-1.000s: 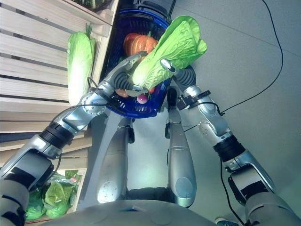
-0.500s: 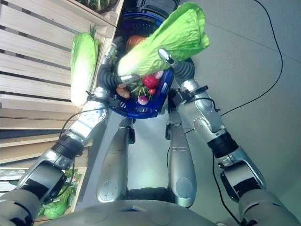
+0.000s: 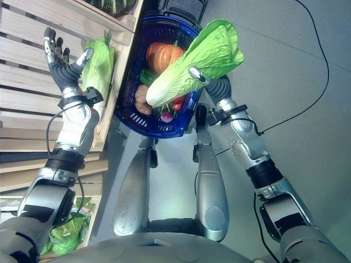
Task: Pick up fruits and vegetables into the basket
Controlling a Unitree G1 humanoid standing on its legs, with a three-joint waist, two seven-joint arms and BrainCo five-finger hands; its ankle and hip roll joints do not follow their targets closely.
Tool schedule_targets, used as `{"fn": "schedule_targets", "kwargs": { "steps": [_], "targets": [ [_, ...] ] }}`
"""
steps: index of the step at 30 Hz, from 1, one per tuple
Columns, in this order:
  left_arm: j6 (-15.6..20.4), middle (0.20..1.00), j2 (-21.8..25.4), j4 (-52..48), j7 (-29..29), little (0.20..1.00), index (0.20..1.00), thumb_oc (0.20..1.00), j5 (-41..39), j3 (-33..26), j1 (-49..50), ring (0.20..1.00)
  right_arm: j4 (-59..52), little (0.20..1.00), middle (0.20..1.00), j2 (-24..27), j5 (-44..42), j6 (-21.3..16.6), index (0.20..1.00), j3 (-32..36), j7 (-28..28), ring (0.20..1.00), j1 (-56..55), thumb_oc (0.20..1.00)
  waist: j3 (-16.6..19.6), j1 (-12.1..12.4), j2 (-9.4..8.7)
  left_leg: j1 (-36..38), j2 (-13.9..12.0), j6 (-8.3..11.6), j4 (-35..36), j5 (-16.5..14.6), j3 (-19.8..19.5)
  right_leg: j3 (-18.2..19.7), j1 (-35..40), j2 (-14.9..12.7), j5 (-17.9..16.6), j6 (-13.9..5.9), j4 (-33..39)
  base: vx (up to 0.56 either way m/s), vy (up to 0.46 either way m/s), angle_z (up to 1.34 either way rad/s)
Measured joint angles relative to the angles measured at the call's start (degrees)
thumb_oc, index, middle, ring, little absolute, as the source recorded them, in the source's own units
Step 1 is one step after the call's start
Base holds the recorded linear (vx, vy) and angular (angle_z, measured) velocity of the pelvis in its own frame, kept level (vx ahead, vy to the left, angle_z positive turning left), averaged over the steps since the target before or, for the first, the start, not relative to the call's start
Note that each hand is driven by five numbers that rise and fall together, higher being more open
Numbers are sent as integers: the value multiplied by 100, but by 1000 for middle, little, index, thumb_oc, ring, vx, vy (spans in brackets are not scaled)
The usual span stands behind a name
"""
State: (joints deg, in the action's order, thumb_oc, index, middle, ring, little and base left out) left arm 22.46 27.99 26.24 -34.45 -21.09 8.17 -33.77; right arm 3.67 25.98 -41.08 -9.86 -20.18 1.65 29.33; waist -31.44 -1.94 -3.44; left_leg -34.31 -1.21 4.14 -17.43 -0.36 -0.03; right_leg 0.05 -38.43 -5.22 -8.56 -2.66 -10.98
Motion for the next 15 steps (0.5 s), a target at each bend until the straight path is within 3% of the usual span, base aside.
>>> {"fn": "schedule_targets", "kwargs": {
  "steps": [9, 15],
  "targets": [
    [-229, 1000, -5, 690, -84, 1000, 1000, 1000, 21, 4, -18, 1000, 319, 200, 200, 42, 457, 51, 200, 1, -574, 200, 148, 200, -3, -1, 8, 2, 0, 2, 22, 8, 37, 28, -26, 0, 1, 0, 2, 0, 19, 0],
    [-504, 1000, 78, 1280, -140, 1000, 1000, 1000, 223, 124, -324, 1000, 865, 200, 200, 78, 701, 435, 200, -278, -715, 200, 815, 200, -11, 31, 25, 22, 0, 9, 17, 25, 38, 28, -14, -2, -7, 10, -19, 0, 0, 0]
  ]
}}
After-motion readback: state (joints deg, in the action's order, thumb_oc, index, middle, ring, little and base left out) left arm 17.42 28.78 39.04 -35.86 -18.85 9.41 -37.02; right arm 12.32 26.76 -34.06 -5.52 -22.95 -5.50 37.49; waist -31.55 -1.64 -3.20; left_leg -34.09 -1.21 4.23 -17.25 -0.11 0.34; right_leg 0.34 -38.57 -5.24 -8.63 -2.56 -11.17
